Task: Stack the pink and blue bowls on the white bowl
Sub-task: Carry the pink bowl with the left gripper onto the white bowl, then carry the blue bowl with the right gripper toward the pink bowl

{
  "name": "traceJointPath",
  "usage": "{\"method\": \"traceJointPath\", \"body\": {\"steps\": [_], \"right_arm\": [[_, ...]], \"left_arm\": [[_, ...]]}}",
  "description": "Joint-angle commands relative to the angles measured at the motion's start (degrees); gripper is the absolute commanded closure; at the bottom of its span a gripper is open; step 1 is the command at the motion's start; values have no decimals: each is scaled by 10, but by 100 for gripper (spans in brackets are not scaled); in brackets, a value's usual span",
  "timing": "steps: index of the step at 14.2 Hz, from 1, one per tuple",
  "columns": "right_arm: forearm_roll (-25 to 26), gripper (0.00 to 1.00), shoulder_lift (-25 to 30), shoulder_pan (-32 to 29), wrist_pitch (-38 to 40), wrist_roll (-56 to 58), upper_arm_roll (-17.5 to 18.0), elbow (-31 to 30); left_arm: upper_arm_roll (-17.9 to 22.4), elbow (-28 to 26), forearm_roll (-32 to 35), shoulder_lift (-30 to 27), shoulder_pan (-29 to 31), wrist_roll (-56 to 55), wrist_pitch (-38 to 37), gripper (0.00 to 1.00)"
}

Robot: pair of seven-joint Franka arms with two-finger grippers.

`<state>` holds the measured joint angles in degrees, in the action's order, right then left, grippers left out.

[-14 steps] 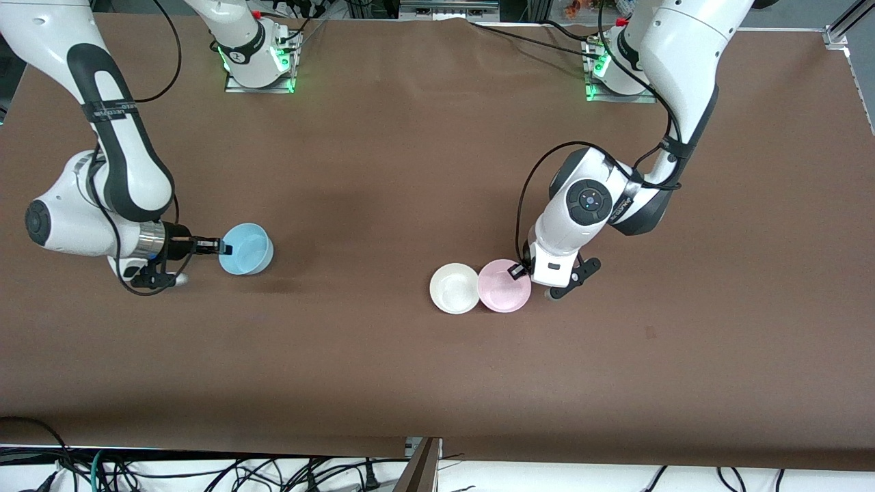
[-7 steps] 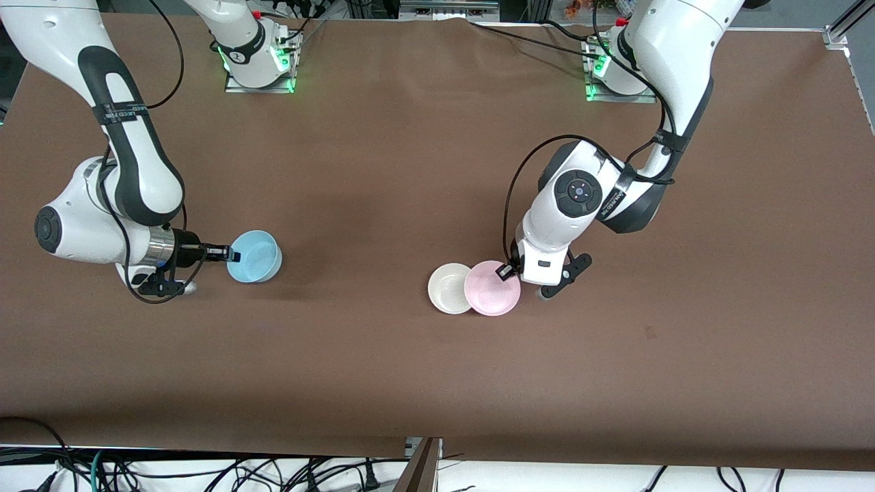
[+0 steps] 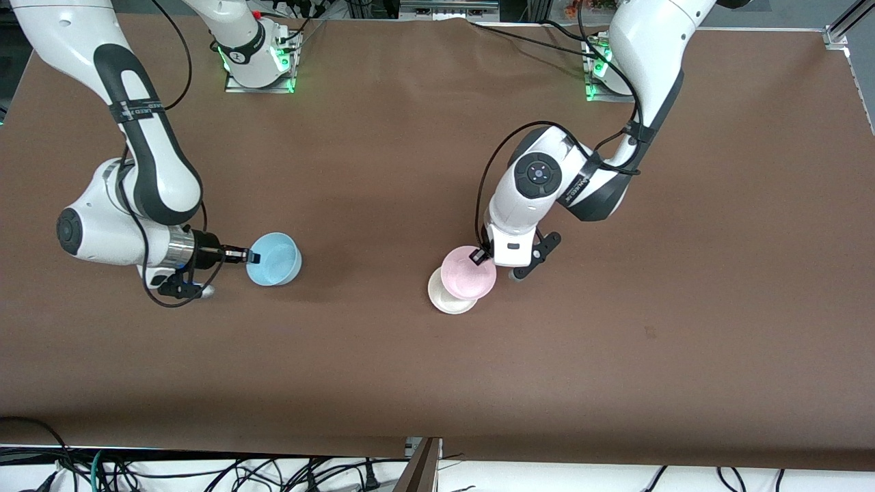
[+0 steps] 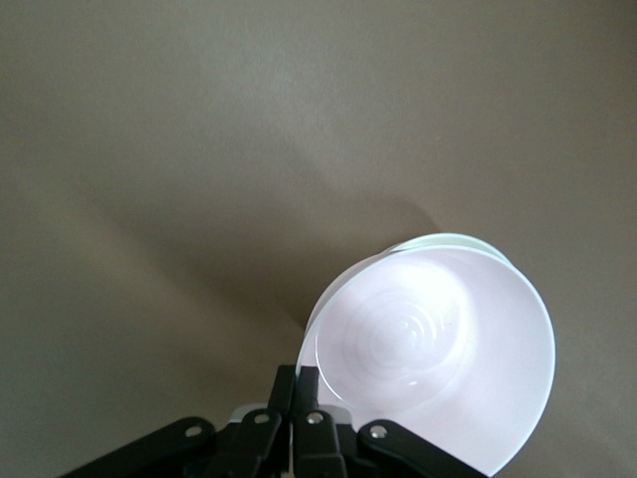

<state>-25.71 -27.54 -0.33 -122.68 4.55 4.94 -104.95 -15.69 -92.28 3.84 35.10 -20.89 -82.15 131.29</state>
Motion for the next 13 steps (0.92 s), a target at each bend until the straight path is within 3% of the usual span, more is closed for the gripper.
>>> {"method": "traceJointPath", "body": {"steps": [1,4,7,13], "right_arm": [[-13,100,-7,11,8,-26,-1,21],[-13,100,-6,10,10,-26,-1,24],[-14,100,-7,16,8,-38,-1,24],[-14,100,-35,70,1,-133,-1,65]], "left_arm": [[5,16,5,15,-12,-21,-6,100],[6,17,7,29,-16,-41,-3,100],[6,53,6,47,-21,-59,-1,100],[8,71,6,58,-21,-74,0,100]]}}
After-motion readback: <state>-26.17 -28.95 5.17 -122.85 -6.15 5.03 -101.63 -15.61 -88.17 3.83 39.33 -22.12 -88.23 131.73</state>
